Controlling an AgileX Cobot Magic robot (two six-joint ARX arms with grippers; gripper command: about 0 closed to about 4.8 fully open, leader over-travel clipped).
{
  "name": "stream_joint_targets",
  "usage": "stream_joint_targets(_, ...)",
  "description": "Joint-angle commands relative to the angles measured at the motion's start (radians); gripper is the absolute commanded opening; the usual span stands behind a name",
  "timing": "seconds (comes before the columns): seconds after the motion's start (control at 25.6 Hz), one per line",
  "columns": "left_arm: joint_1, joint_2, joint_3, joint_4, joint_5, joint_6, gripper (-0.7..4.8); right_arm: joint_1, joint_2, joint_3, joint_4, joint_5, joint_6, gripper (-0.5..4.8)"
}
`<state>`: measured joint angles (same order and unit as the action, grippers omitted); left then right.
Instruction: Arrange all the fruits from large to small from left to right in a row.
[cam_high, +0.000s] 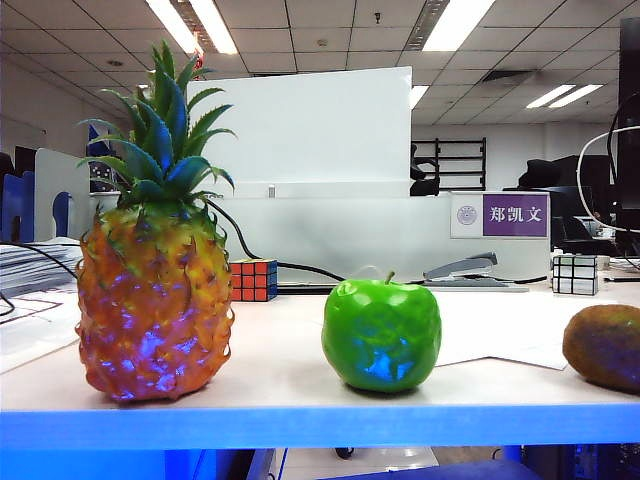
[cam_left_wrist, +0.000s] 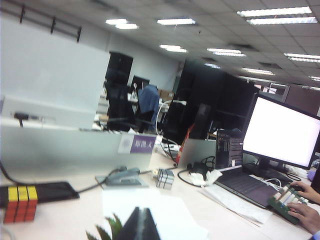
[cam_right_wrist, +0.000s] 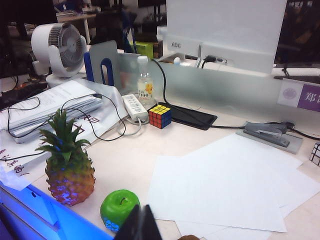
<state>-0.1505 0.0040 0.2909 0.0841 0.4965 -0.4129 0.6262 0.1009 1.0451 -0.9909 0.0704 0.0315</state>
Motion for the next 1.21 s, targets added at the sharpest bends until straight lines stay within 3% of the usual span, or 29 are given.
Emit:
stream_joint_targets(0.04, -0.001, -0.002, 0.005, -0.043, 0.006, -0.018, -0.06, -0.002, -0.077, -0.075, 0.043, -0.035, 0.005, -0.01)
stream_joint_targets(0.23, -0.001, -0.002, 0.005, -0.163, 0.031, -0.018, -0.06, 0.004, -0.092, -0.166, 0.074, -0.083, 0.045, -0.01)
stream_joint_targets(0.39, -0.002, -0.002, 0.005, -0.307, 0.043, -0.018, -0.06, 0.003, -0.098, -0.261, 0.183, -0.172, 0.047, -0.01)
stream_joint_targets(0.62, -0.003, -0.002, 0.005, -0.482, 0.042, -0.001, -0.06, 0.002, -0.098, -0.41, 0.363, -0.203, 0.047, -0.01)
stream_joint_targets(1.01, -0.003, -0.002, 0.002, -0.487, -0.006, 0.013, -0.05, 0.002, -0.098, -0.739, 0.824, -0.196, 0.047, -0.01)
stream_joint_targets(1.21, -0.002, -0.002, 0.002, -0.487, -0.005, 0.013, -0.05, 0.002, -0.098, -0.903, 1.068, -0.102, 0.047, 0.0)
